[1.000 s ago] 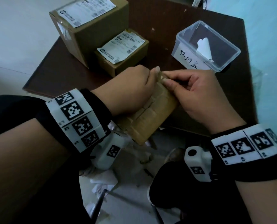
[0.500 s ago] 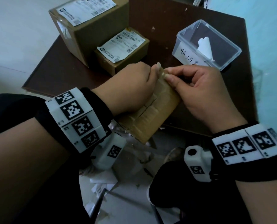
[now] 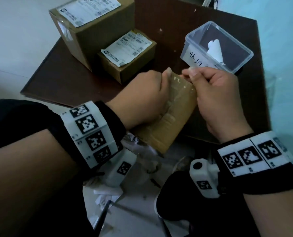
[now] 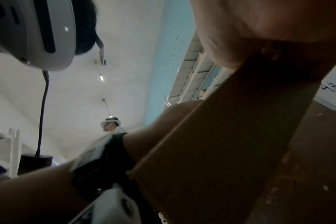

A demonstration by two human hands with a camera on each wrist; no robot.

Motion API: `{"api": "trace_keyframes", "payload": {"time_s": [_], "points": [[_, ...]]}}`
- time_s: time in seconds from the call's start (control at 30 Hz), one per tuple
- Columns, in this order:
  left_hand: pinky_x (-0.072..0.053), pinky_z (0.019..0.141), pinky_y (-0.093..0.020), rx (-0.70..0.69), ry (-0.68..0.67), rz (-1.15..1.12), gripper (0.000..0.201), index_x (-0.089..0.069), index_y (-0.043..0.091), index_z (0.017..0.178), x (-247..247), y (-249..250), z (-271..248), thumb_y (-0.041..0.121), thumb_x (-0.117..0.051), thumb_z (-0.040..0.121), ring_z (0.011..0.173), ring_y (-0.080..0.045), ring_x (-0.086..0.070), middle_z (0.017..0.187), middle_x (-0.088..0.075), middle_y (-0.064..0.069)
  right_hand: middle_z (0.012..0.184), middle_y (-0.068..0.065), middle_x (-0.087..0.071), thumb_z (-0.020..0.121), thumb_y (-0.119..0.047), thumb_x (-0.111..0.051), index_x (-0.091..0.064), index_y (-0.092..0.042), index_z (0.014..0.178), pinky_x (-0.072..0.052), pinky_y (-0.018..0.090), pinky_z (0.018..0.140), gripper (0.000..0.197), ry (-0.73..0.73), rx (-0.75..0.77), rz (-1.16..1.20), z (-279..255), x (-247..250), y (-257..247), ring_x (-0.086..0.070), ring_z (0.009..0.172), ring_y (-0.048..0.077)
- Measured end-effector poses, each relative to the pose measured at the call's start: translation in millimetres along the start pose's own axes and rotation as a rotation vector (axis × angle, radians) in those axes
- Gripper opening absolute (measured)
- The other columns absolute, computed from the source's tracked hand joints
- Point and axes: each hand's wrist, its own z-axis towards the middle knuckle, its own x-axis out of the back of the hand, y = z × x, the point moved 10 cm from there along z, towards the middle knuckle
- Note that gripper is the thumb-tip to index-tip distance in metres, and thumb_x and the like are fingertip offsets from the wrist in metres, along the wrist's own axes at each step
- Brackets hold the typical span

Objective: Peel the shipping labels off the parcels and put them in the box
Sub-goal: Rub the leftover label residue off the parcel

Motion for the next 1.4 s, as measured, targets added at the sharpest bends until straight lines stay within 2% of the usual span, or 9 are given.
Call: {"api": "trace_keyframes", "payload": {"time_s": [0.1, 0.23, 0.33, 0.43, 0.8, 0.93, 1.07, 1.2, 1.4], "points": [[-0.038, 0.053, -0.017, 0.017, 0.046, -0.002, 0.052, -0.056, 0.017, 0.077, 11, -8, 4, 0.037, -0.027, 0.116, 0.058, -0.01, -0.052, 0.068, -0.056, -0.001, 0.11, -0.013, -0.081, 0.112, -0.018, -0.057, -0.074, -0.018, 0.132, -0.06, 0.018, 0.091, 0.027, -0.088, 0.035, 0.078, -1, -10, -7, -0.073, 0.108, -0.003], [-0.036, 0.053, -0.017, 0.012, 0.075, -0.036, 0.052, -0.052, 0.019, 0.072, 17, -13, 5, 0.037, -0.029, 0.115, 0.058, -0.01, -0.052, 0.066, -0.055, 0.0, 0.112, -0.008, -0.081, 0.108, -0.01, -0.061, -0.077, -0.018, 0.126, -0.059, 0.021, 0.088, 0.026, -0.156, 0.087, 0.115, -3, -17, -10, -0.074, 0.109, 0.003], [-0.034, 0.054, -0.021, 0.007, 0.067, -0.051, 0.052, -0.051, 0.021, 0.072, 18, -13, 5, 0.037, -0.029, 0.116, 0.059, -0.011, -0.052, 0.067, -0.054, 0.0, 0.108, -0.004, -0.082, 0.105, -0.001, -0.058, -0.077, -0.014, 0.124, -0.058, 0.02, 0.085, 0.03, -0.184, 0.041, 0.237, -3, -19, -8, -0.075, 0.104, 0.005], [-0.034, 0.053, -0.018, 0.022, 0.083, -0.085, 0.054, -0.054, 0.019, 0.072, 20, -16, 6, 0.039, -0.029, 0.115, 0.058, -0.011, -0.052, 0.066, -0.056, -0.001, 0.106, -0.004, -0.083, 0.104, 0.003, -0.056, -0.077, -0.01, 0.124, -0.059, 0.02, 0.085, 0.031, -0.216, 0.009, 0.3, -3, -20, -7, -0.075, 0.1, 0.005], [-0.039, 0.053, -0.014, -0.022, 0.138, -0.063, 0.053, -0.053, 0.019, 0.071, 16, -15, 2, 0.035, -0.03, 0.116, 0.054, -0.002, -0.052, 0.061, -0.053, 0.002, 0.106, 0.001, -0.083, 0.101, 0.004, -0.063, -0.079, -0.013, 0.116, -0.06, 0.024, 0.085, 0.027, -0.18, 0.006, 0.359, -2, -23, 3, -0.076, 0.097, 0.009], [-0.038, 0.054, -0.016, -0.033, 0.132, -0.043, 0.052, -0.055, 0.019, 0.073, 14, -14, 2, 0.036, -0.029, 0.116, 0.054, -0.009, -0.052, 0.063, -0.054, 0.001, 0.104, 0.0, -0.083, 0.102, 0.003, -0.061, -0.078, -0.01, 0.118, -0.06, 0.022, 0.081, 0.027, -0.176, 0.007, 0.359, -3, -23, 2, -0.076, 0.095, 0.008], [-0.038, 0.054, -0.014, -0.04, 0.128, -0.055, 0.053, -0.055, 0.02, 0.073, 16, -13, 2, 0.037, -0.028, 0.116, 0.055, -0.003, -0.053, 0.062, -0.054, 0.003, 0.106, -0.002, -0.083, 0.103, 0.004, -0.057, -0.078, -0.01, 0.119, -0.061, 0.024, 0.082, 0.029, -0.208, 0.0, 0.363, -4, -24, -1, -0.076, 0.099, 0.007], [-0.038, 0.055, -0.016, -0.064, 0.131, -0.05, 0.051, -0.054, 0.021, 0.074, 19, -11, 2, 0.035, -0.028, 0.116, 0.057, -0.004, -0.053, 0.063, -0.054, 0.003, 0.105, -0.003, -0.083, 0.103, 0.006, -0.055, -0.076, -0.005, 0.12, -0.06, 0.021, 0.08, 0.029, -0.214, -0.003, 0.402, -6, -25, -3, -0.076, 0.098, 0.004], [-0.039, 0.057, -0.013, -0.077, 0.146, -0.064, 0.05, -0.052, 0.024, 0.072, 19, -9, 0, 0.033, -0.03, 0.116, 0.058, -0.002, -0.053, 0.062, -0.052, 0.005, 0.113, 0.001, -0.082, 0.103, 0.004, -0.061, -0.077, -0.011, 0.119, -0.061, 0.024, 0.086, 0.027, -0.224, 0.009, 0.396, -5, -26, -3, -0.077, 0.106, 0.012]]}}
